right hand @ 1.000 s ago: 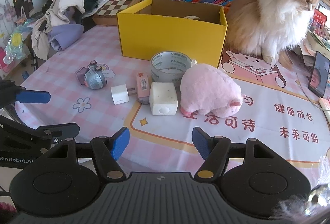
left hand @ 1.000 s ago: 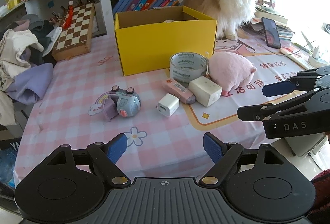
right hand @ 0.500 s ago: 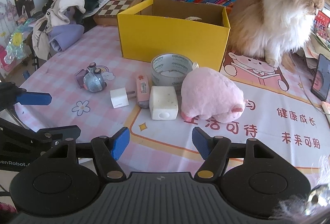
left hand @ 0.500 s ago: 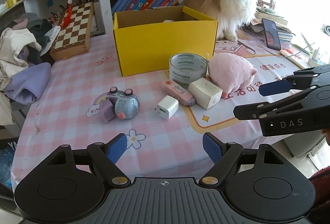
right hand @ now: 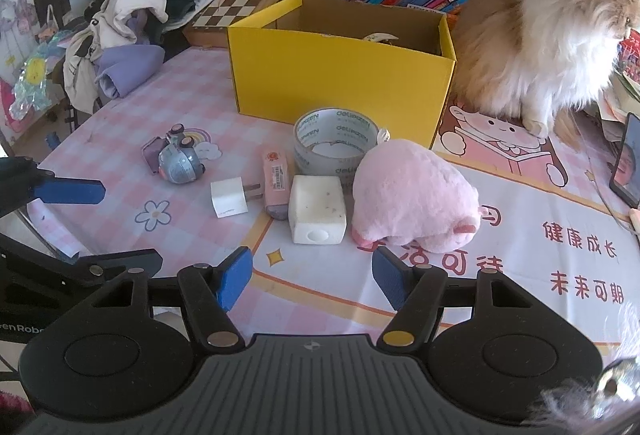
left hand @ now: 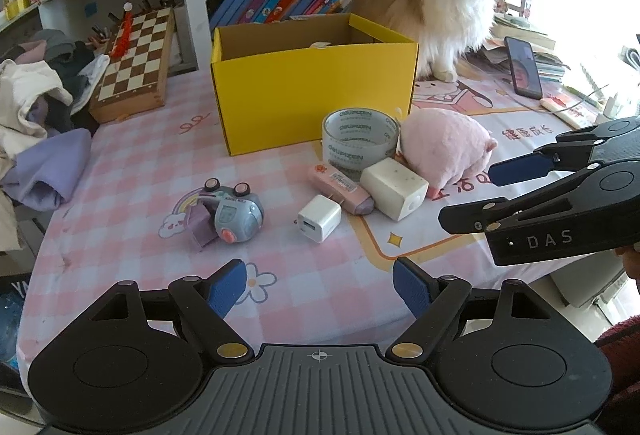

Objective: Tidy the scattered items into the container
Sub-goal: 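Move both tools down toward the white charger and white soap bar, then grasp the white charger with the left tool while the right tool grasps the white soap bar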

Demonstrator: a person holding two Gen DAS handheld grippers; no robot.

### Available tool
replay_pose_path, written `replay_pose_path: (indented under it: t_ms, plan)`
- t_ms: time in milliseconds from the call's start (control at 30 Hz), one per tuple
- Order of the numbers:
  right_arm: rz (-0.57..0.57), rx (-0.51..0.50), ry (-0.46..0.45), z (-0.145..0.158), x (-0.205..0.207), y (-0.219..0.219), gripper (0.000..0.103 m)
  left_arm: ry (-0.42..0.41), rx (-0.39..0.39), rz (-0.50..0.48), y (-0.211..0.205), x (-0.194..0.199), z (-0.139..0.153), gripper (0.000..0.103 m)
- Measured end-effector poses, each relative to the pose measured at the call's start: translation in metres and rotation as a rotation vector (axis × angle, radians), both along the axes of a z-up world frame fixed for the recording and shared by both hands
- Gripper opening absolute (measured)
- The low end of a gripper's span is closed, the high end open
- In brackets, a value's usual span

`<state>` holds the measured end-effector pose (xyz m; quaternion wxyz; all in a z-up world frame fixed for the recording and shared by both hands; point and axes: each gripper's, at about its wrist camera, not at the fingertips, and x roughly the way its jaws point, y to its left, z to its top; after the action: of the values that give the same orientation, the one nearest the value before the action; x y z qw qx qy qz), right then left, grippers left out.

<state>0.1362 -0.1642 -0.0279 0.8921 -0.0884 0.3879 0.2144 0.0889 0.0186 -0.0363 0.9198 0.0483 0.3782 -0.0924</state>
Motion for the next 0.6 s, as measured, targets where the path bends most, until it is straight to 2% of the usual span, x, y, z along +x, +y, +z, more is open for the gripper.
replay_pose_path:
  t_ms: [333, 467, 600]
  plan:
    - [0.021, -0.003, 0.024, -0.004, 0.012, 0.000, 0.062, 0.011, -0.010, -0.005, -0.003, 0.007, -0.003, 0.082]
    - [0.035, -0.001, 0.027, -0.003, 0.016, 0.001, 0.050, 0.014, -0.016, -0.013, -0.005, 0.011, -0.003, 0.070]
    - [0.052, -0.006, 0.033, -0.003, 0.022, 0.004, 0.049, 0.021, -0.016, -0.021, -0.007, 0.014, -0.006, 0.067]
